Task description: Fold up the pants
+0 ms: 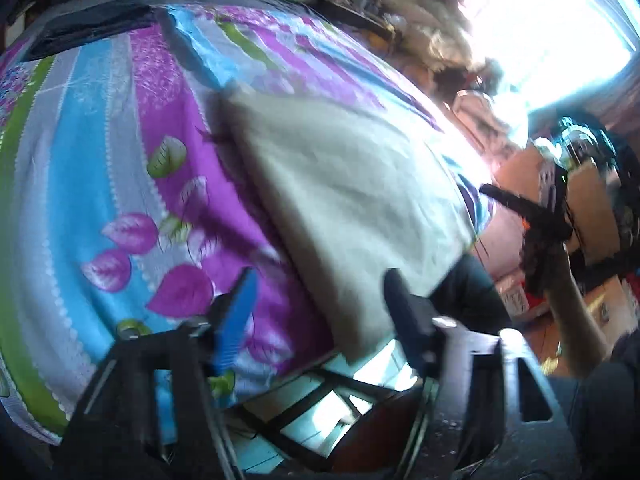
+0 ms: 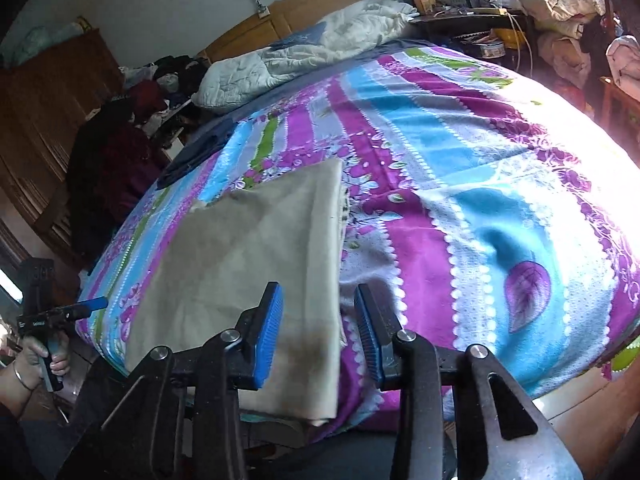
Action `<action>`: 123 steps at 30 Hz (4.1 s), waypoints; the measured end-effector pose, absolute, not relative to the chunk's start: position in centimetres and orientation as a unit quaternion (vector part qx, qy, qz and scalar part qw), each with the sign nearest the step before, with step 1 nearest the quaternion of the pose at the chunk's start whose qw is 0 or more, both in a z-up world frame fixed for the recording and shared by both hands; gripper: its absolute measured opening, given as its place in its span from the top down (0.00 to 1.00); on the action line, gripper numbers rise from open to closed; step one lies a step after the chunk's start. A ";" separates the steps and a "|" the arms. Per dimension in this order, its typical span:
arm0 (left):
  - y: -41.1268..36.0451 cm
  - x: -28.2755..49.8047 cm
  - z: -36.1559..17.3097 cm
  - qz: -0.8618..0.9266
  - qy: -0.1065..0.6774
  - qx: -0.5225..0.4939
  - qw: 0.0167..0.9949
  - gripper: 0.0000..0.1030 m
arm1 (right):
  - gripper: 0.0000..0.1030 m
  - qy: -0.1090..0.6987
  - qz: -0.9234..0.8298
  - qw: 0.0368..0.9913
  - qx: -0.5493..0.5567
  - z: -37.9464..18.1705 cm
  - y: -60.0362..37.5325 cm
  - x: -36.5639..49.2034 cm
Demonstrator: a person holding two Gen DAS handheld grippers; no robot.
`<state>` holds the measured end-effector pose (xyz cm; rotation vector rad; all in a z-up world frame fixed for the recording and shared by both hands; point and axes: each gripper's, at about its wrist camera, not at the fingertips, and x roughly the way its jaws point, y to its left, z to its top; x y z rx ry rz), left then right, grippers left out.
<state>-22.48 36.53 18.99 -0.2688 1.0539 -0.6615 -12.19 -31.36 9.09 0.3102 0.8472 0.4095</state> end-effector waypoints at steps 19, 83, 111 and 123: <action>37.0 -12.5 12.2 -0.324 0.495 -0.333 0.734 0.21 | 0.42 0.438 0.208 0.845 0.224 4.9 -32.8 -5.4; 46.6 -16.5 13.1 -0.258 0.494 -0.285 0.780 0.85 | 0.76 0.405 0.418 0.788 0.202 5.1 -13.3 -3.4; 50.7 -7.6 16.2 -0.130 0.402 -0.236 0.875 0.63 | 0.52 0.386 0.358 0.847 0.073 9.8 -0.1 10.7; 50.9 -5.5 16.8 -0.126 0.423 -0.196 0.875 0.53 | 0.21 0.417 0.313 0.845 0.117 9.9 -2.0 11.6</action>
